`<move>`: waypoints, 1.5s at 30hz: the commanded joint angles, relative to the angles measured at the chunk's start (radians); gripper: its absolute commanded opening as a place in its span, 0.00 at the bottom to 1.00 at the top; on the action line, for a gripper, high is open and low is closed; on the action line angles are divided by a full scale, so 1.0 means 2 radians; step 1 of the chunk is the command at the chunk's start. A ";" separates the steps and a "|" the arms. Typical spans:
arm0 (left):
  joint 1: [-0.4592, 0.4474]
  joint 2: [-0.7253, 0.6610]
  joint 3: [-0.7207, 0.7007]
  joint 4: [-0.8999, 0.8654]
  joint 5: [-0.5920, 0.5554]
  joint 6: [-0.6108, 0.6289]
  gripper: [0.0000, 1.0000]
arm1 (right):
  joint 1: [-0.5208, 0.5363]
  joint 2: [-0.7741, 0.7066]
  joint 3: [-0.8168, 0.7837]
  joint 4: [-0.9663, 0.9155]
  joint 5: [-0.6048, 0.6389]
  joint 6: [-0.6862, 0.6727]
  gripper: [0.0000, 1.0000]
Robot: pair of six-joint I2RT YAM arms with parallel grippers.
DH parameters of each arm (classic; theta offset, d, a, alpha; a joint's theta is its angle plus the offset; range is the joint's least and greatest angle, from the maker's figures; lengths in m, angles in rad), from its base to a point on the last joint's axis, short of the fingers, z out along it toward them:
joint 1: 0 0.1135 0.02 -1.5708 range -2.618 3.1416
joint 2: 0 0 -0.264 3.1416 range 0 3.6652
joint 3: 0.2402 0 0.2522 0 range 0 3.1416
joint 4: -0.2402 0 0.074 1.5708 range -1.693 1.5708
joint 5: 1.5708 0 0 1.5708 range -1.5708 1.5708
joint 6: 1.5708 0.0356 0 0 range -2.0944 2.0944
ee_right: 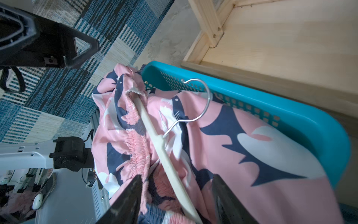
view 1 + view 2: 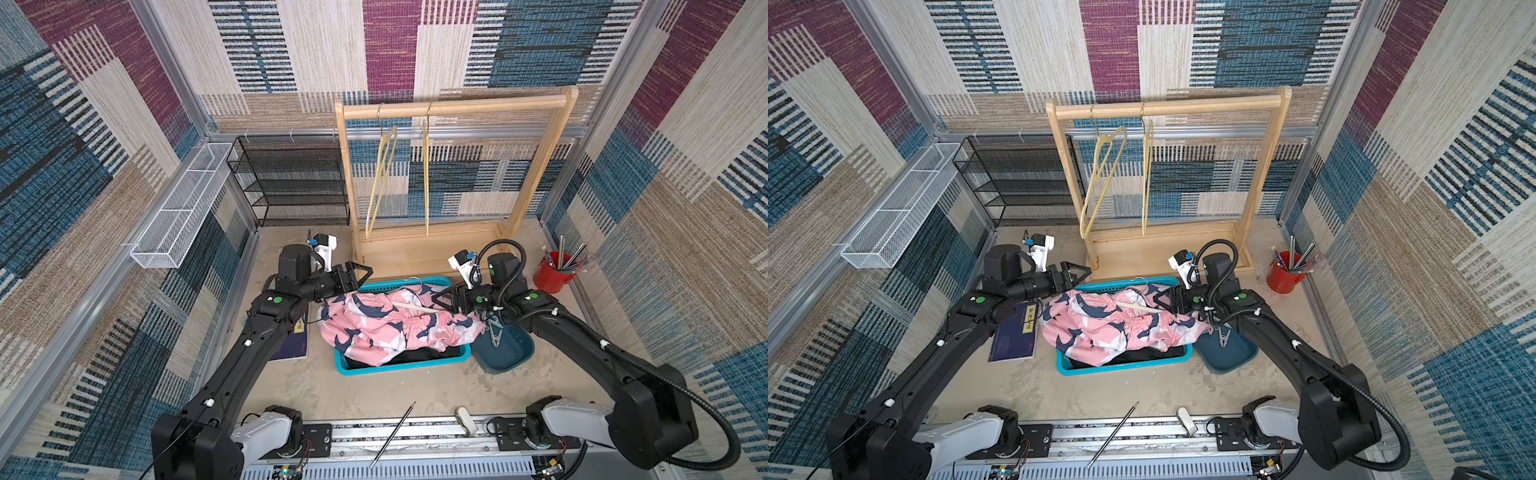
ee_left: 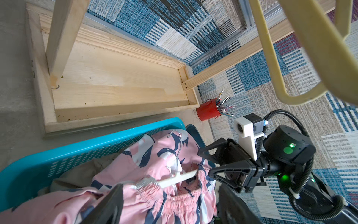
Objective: Remove the clothespins securing shorts to the hanger
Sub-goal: Pick up the hanger from the basket.
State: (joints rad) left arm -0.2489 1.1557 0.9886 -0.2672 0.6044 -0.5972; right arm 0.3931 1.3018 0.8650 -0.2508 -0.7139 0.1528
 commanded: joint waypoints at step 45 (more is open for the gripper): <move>-0.002 -0.017 0.033 -0.104 -0.004 0.033 0.85 | 0.078 0.107 0.079 -0.016 -0.013 -0.084 0.14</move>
State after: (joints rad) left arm -0.2493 1.1343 1.0271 -0.3725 0.6052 -0.5678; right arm 0.5499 1.5314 1.0065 -0.2752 -0.7403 -0.0006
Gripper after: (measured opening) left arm 0.847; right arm 0.155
